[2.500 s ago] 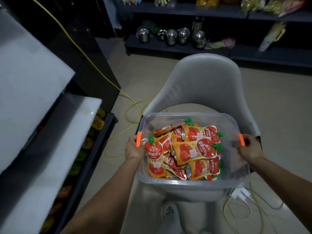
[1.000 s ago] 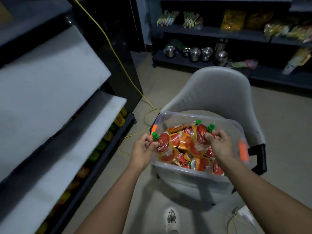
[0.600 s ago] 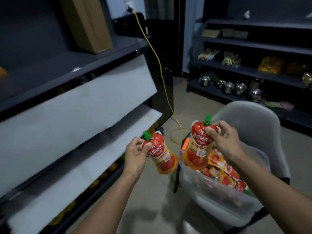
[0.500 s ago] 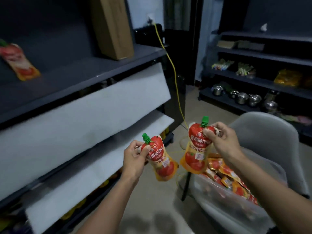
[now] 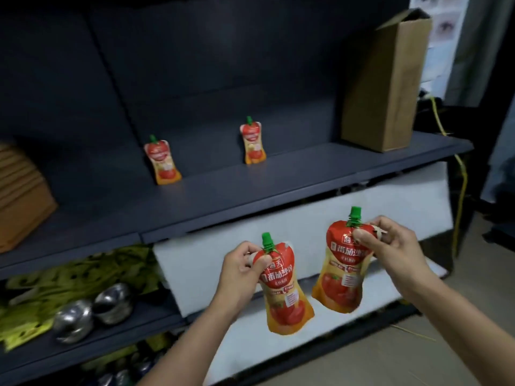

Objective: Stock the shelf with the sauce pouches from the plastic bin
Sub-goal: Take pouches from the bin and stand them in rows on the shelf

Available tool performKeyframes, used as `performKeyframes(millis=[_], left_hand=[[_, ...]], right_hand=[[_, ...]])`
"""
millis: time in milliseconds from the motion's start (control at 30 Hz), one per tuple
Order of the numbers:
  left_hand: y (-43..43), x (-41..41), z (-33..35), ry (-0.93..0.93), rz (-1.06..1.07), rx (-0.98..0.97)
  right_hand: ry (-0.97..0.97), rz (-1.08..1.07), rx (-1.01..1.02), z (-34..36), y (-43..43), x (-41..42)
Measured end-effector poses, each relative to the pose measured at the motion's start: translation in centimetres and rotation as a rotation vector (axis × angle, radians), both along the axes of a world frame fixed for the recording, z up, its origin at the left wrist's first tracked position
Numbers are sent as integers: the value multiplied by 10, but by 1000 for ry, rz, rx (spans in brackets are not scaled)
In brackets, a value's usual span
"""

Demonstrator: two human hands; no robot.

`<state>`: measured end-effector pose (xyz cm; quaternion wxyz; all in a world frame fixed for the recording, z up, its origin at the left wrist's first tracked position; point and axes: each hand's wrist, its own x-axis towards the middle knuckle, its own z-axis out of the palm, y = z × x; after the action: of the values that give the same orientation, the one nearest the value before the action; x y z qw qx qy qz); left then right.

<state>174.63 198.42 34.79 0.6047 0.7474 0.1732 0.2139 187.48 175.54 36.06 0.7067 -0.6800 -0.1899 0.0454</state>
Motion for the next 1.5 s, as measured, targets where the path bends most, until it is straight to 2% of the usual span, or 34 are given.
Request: performKeyframes(millis=[300, 500, 700, 967, 1300, 1500], left_hand=[[146, -8, 46, -68, 117, 74], [201, 41, 84, -123, 187, 151], [243, 103, 118, -160, 220, 205], [303, 168, 116, -137, 289, 198], [405, 224, 110, -23, 297, 277], [459, 258, 111, 16, 320, 324]], right_hand=[[-109, 92, 2, 38, 148, 15], [-213, 152, -27, 77, 208, 70], [-230, 270, -27, 105, 265, 138], [-257, 366, -129, 112, 337, 213], [-250, 346, -229, 108, 414, 280], [-225, 319, -173, 103, 476, 307]])
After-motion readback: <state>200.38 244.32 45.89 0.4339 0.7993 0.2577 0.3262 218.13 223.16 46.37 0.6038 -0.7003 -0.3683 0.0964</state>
